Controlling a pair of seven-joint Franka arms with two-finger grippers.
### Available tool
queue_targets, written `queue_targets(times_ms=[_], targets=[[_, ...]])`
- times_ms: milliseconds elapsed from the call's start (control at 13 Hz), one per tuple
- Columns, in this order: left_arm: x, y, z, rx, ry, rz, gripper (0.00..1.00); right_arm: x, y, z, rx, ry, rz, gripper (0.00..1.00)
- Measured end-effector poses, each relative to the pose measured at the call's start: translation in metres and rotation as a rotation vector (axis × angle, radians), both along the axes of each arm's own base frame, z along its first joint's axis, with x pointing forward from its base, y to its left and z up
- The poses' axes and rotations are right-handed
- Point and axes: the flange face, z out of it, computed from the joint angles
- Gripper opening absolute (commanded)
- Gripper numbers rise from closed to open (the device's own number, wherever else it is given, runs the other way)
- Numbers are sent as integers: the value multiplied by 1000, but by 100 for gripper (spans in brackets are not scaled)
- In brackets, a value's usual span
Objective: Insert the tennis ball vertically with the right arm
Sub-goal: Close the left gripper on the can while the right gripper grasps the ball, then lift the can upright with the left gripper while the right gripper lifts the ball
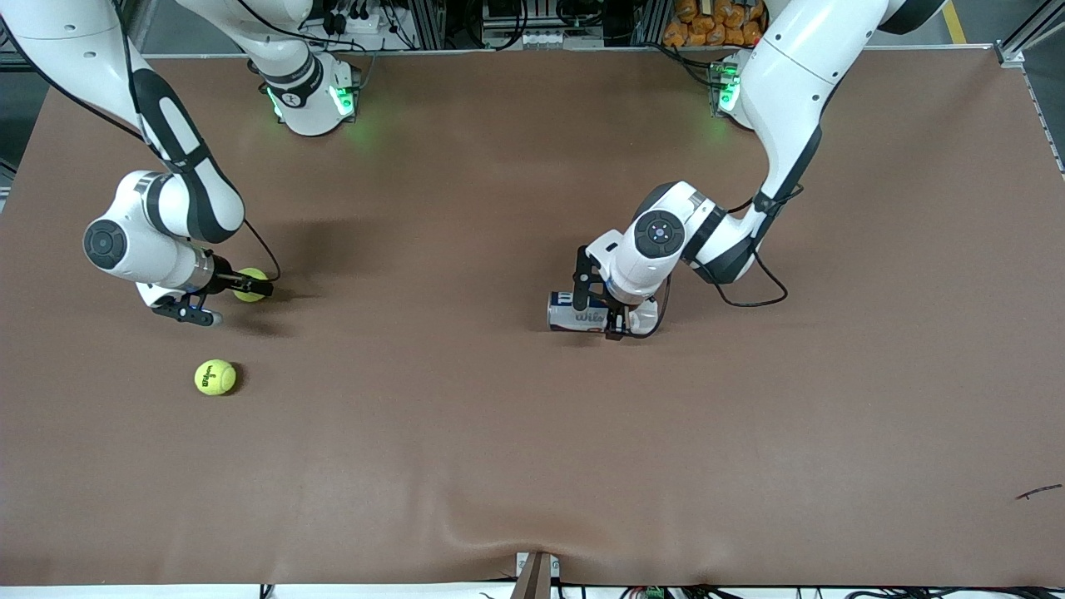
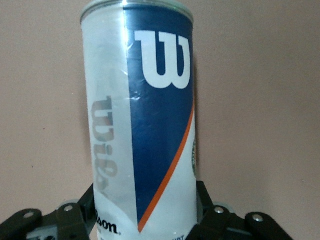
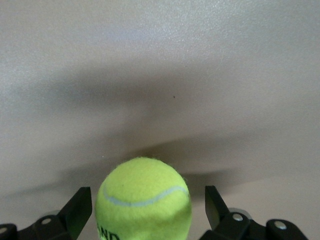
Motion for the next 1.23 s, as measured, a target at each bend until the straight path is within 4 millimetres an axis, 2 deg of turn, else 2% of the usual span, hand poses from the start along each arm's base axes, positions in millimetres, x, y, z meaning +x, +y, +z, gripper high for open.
queue_targets(times_ms=[77,231,386,617,694,849,1003,1080,1234], targets=[[1,0,1,-2,-5,0,77,0,0,0,0,0,-1,100],[11,-1,13,-11,-27,2,77,0,0,0,0,-1,-2,81],[20,-5,35,-3,-31,-8,77,0,0,0,-1,-2,-3,66],[26,-20,75,-45,-30,-25,77,2,-1,2,-1,-8,-5,62],[31,-20,87,-83,-24,-31,77,3,-2,3,-2,-10,-7,61],[48,-5,106,-146,-10,-34,77,6,-7,8,-4,-20,-15,61],[62,9,116,-201,9,-29,77,14,-11,23,-2,-17,-20,61],[66,11,120,-245,22,-30,77,20,-12,37,0,-7,-20,61],[75,10,134,-364,39,-48,77,35,-15,78,6,6,-18,61]])
